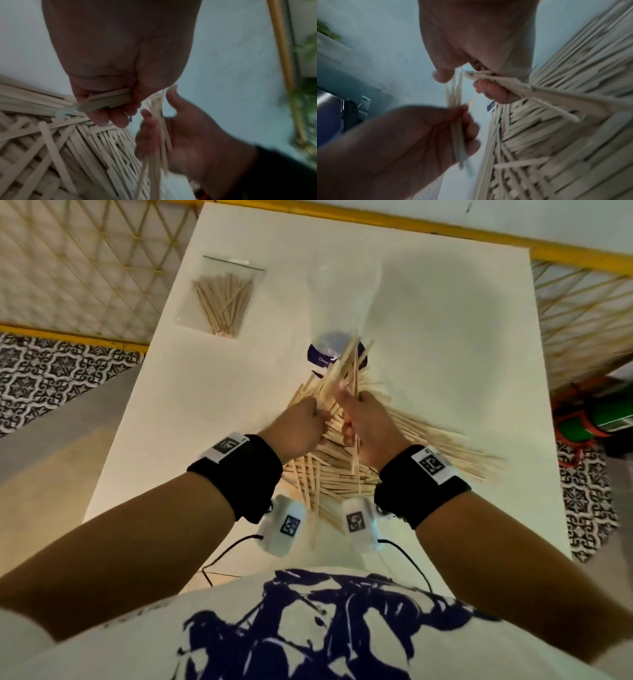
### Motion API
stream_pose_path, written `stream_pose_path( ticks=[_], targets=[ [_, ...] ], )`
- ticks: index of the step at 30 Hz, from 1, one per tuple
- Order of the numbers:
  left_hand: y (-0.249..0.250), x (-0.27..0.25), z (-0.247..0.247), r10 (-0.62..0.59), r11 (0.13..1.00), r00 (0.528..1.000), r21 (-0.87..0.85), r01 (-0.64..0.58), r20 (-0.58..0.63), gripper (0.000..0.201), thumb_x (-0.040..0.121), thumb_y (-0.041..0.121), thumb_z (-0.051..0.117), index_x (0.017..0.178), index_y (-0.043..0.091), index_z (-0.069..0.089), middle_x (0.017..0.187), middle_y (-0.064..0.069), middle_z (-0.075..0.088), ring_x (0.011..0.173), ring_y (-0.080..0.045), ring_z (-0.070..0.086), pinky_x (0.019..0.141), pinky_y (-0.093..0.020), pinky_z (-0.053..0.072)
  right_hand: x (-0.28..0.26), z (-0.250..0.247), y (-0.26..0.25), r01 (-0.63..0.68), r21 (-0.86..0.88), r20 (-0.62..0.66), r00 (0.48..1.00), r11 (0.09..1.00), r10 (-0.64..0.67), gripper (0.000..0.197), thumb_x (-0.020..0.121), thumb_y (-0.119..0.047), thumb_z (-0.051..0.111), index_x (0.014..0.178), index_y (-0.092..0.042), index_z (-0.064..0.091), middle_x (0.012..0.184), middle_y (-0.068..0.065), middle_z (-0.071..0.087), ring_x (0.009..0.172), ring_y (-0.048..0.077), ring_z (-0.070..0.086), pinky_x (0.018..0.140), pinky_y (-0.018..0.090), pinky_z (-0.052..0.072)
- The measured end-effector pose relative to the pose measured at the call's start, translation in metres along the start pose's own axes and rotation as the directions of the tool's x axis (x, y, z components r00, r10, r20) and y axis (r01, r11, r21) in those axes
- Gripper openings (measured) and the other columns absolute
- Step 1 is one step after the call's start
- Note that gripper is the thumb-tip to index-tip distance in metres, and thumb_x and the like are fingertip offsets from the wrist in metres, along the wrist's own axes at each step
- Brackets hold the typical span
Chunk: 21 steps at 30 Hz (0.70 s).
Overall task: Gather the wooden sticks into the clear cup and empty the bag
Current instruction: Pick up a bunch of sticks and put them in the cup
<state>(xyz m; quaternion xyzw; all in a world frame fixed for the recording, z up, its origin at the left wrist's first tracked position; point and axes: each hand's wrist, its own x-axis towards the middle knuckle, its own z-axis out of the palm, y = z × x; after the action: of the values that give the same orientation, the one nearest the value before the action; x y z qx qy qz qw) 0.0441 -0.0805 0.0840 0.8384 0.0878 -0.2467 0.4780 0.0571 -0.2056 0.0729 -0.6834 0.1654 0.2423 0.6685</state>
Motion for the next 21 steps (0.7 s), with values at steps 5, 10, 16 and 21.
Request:
stream_pose_path(
  ticks=[5,10,16,21],
  targets=[
    [0.006,-0.001,0.004,0.187,0.955,0.974,0.208,-0.211,0.129,0.032,0.089,0.002,0.043,0.121,0.004,0.05,0.1,-0.003,0.058,0.083,-0.018,0.058,0.074,-0.031,0.049,0.013,0.029,0.003,0.042,-0.035,-0.268,0.962,0.999,-0.05,0.046,0.073,-0.057,0.065,0.093,-0.016,0.067,0.084,0.004,0.073,0.078,0.022,0.071,0.072,0.041,0.06],
    [-0.003,0.001,-0.022,0.23,0.913,0.967,0.321,-0.253,0.11,0.021,0.098,0.027,0.045,0.089,0.012,0.056,0.086,-0.002,0.056,0.072,-0.018,0.054,0.063,-0.032,0.043,0.01,0.026,0.004,0.105,-0.172,-0.28,0.948,0.98,-0.151,0.028,0.094,-0.041,0.05,0.074,-0.022,0.058,0.063,-0.002,0.062,0.056,0.015,0.057,0.056,0.032,0.045],
    [0.023,0.011,-0.053,0.287,0.954,0.958,-0.084,-0.286,-0.004,0.044,0.083,0.046,0.064,0.12,0.024,0.052,0.119,0.008,0.061,0.115,-0.006,0.054,0.096,-0.028,0.043,0.003,0.029,-0.016,0.244,-0.371,-0.074,0.954,0.896,-0.29,0.011,0.095,-0.019,0.047,0.099,-0.015,0.056,0.055,0.0,0.062,0.045,0.012,0.06,0.046,0.023,0.047],
    [0.041,0.008,-0.053,0.412,0.907,0.911,-0.082,-0.412,-0.018,0.023,0.093,0.03,0.057,0.114,0.022,0.062,0.098,-0.003,0.067,0.065,-0.012,0.063,0.056,-0.033,0.052,0.008,0.039,-0.047,0.231,-0.376,0.06,0.973,0.897,-0.225,0.02,0.093,-0.002,0.051,0.079,-0.016,0.052,0.064,0.003,0.06,0.061,0.025,0.063,0.065,0.042,0.056]
  ],
)
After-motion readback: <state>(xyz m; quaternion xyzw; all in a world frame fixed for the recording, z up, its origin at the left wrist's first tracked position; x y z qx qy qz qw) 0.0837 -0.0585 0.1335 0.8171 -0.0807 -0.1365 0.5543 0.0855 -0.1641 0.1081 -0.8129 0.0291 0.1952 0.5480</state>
